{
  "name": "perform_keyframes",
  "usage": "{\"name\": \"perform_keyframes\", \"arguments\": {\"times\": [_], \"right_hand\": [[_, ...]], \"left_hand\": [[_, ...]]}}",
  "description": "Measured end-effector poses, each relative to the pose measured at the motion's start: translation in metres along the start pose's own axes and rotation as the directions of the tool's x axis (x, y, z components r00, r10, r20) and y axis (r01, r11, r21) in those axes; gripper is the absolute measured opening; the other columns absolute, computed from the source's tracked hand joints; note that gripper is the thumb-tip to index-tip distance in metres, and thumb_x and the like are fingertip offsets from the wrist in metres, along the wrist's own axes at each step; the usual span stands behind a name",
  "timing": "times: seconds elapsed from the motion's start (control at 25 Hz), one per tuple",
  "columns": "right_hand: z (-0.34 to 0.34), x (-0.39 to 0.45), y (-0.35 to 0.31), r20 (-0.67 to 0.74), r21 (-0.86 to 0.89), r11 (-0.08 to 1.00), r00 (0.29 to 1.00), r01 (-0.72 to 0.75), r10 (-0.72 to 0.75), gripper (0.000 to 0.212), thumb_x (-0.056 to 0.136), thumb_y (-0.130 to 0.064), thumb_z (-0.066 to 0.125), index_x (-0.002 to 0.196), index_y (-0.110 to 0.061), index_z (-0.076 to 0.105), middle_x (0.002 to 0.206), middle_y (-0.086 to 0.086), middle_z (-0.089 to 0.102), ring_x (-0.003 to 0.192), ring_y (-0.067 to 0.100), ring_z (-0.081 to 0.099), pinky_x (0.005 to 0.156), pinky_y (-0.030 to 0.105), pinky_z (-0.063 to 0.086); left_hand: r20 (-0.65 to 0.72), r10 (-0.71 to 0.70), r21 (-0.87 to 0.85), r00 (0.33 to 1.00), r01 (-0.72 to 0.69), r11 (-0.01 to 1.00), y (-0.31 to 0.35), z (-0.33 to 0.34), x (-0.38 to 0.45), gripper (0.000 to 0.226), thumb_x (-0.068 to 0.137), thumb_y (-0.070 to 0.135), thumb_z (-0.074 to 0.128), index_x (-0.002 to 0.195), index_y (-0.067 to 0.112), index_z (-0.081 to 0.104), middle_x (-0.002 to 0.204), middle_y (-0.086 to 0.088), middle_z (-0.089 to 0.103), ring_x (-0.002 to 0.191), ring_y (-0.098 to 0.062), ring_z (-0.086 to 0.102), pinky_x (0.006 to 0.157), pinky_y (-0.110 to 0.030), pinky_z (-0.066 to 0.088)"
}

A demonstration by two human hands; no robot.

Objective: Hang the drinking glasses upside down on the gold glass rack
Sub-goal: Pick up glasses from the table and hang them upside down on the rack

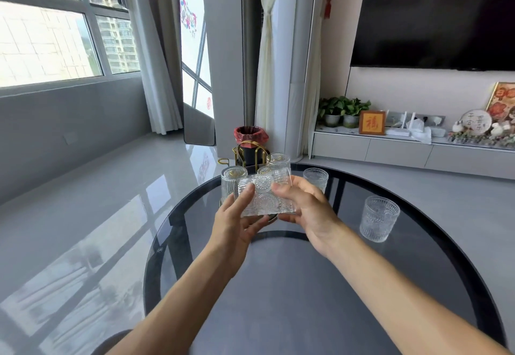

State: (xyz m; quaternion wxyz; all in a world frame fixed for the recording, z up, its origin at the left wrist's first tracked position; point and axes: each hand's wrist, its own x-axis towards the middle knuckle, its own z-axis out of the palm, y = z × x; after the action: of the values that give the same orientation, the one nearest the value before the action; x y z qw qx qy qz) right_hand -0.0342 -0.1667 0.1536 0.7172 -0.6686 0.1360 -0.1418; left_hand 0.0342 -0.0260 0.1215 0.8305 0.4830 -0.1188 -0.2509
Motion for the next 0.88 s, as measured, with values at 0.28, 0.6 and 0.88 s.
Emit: {"name": "perform_keyframes", "arguments": {"times": [0.28, 0.6, 0.88], "right_hand": [[0.008, 0.014, -0.003, -0.077, -0.35, 0.93, 0.986, 0.111, -0.147, 0.044, 0.083, -0.059, 0.059, 0.117, -0.03, 0.059, 0.12, -0.007, 0.061, 0.104, 0.012, 0.06, 0.086, 0.035, 0.05], [0.02, 0.118, -0.028, 0.046, -0.891, 0.394, 0.91, 0.224, -0.412, 0.043, 0.092, -0.033, 0.051, 0.133, -0.021, 0.048, 0.138, 0.003, 0.052, 0.12, 0.027, 0.051, 0.095, 0.039, 0.042], [0.04, 0.181, -0.008, 0.147, -0.885, 0.396, 0.953, 0.246, -0.264, 0.052, 0.099, -0.039, 0.033, 0.149, -0.028, 0.025, 0.158, -0.007, 0.029, 0.135, 0.027, 0.04, 0.107, 0.046, 0.033]], "left_hand": [[-0.231, 0.17, -0.056, 0.958, -0.188, 0.981, 0.031, -0.021, 0.017, 0.065, 0.061, 0.032, 0.081, 0.12, 0.011, 0.064, 0.102, -0.005, 0.076, 0.094, -0.025, 0.069, 0.083, -0.036, 0.055], [-0.284, 0.444, 0.356, 0.85, -0.336, 0.872, 0.105, -0.075, 0.107, 0.082, 0.063, 0.022, 0.09, 0.136, 0.01, 0.053, 0.122, -0.005, 0.069, 0.106, -0.019, 0.068, 0.093, -0.032, 0.053], [-0.162, 0.474, 0.608, 0.865, -0.291, 0.739, 0.1, -0.08, 0.168, 0.08, 0.061, 0.018, 0.094, 0.131, 0.018, 0.056, 0.12, -0.002, 0.065, 0.105, -0.016, 0.065, 0.087, -0.022, 0.05]]}}
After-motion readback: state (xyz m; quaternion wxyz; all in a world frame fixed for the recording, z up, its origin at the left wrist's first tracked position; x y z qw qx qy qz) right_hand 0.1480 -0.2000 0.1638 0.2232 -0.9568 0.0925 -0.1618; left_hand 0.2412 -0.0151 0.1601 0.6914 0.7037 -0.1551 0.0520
